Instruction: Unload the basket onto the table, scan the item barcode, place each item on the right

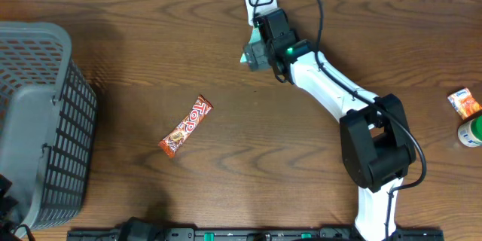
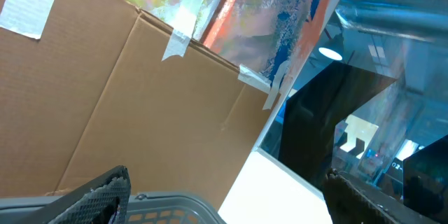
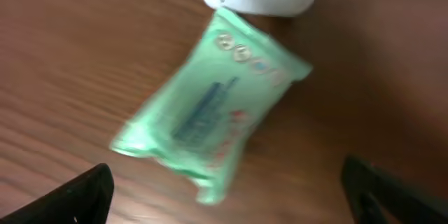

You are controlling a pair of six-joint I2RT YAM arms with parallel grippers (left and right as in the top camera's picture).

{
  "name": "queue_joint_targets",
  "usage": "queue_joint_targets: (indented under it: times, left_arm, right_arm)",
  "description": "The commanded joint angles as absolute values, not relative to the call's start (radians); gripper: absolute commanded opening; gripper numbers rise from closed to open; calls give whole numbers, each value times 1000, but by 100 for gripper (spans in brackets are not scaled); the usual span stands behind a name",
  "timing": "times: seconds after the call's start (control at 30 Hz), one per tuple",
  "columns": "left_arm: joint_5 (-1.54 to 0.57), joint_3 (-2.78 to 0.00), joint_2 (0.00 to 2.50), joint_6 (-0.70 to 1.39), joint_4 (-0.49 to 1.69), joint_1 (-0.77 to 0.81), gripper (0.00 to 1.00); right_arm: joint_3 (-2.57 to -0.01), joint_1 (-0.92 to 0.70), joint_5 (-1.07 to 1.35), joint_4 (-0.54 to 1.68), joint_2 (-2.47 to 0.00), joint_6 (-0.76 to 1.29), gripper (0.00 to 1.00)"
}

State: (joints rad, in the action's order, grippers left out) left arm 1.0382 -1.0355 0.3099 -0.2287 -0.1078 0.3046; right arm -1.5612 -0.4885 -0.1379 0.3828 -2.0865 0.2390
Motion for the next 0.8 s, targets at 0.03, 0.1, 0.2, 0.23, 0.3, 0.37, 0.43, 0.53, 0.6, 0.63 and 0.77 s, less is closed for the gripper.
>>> queue_joint_targets:
  times: [0.03,0.1,0.2,0.23,0.3,0.37,0.43,0.53,0.6,0.63,0.77]
  left_arm:
    - [1048,-1032,317,-224,-110,306,88]
    - [1048,-1032,317,-224,-109,306,88]
    - [1048,-1032,317,-224,-109,306,88]
    - [1048,-1032,317,-224,-110,306,88]
    - [1048,-1032,317,-223,-110,306,88]
    - [1048,-1032,317,-224,-109,306,88]
    - [1048,-1032,317,-224,-109,306,88]
    - [1048,-1032,317,-224,-110,306,88]
    - [1048,-1032,317,-224,-110,306,88]
    - [1048,-1032,317,-224,-110,306,88]
    - [1048,-1032,317,-224,-109,306,88]
  right_arm:
    - [-1562,-532,-125,347,-2137,644,99]
    - [-1562,-565,-229,317,-2176,673,99]
    - [-1562,-594,-361,310,-2201,728,99]
    - [-1562,-603,-408,309,-2206,756,99]
    - [-1562,-611,-459,305,-2207,787,99]
    - [-1562,-614,-514,302,-2207,817,99]
    - [-1562,-614,-555,302,-2207,839,99]
    - [-1562,-609,-578,294,-2212,853,99]
    - [-1562,-601,-574,273,-2224,853,99]
    - [-1562,-596,-566,261,-2232,852,99]
    - [-1562,-593,-542,221,-2282,852,99]
